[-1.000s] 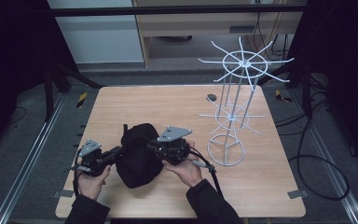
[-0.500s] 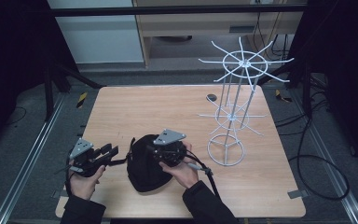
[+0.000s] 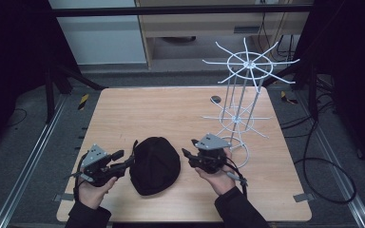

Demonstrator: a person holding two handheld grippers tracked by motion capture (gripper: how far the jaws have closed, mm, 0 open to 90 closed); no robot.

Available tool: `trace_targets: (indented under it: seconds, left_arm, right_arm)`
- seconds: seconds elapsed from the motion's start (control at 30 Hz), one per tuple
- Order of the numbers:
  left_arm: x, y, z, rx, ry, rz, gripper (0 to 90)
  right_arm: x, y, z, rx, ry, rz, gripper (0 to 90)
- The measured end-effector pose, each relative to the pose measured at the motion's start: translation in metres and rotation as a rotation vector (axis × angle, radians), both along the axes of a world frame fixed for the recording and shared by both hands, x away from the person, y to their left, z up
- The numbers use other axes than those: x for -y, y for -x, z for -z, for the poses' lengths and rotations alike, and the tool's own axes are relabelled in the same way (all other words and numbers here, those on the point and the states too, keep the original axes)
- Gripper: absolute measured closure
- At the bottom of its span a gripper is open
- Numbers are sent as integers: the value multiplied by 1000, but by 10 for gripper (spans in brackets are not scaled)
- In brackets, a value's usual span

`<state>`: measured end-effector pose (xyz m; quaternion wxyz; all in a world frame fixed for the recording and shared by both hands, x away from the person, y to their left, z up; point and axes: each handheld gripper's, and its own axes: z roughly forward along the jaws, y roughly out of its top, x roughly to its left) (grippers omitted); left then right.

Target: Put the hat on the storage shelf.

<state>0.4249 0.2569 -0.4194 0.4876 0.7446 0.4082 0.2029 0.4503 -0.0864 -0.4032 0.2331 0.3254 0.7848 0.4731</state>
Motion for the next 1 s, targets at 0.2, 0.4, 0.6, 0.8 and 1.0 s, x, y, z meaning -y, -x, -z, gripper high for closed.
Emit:
trace_targets:
  seconds: [0.2, 0.4, 0.6, 0.8, 1.0]
  left_arm:
    - [17, 6, -1, 6, -44, 12, 404]
    - [33, 9, 0, -9, -70, 21, 397]
    - [42, 7, 4, -21, -100, 33, 397]
    - [44, 7, 5, -26, -101, 28, 405]
    - [49, 7, 9, -36, -111, 24, 425]
  right_arm:
    - [40, 12, 12, -14, -14, 62, 480]
    - [88, 25, 27, -28, -24, 147, 449]
    - [114, 36, 29, -29, -54, 175, 446]
    - [117, 39, 30, -16, -47, 164, 438]
    - [126, 42, 35, -14, -61, 192, 396]
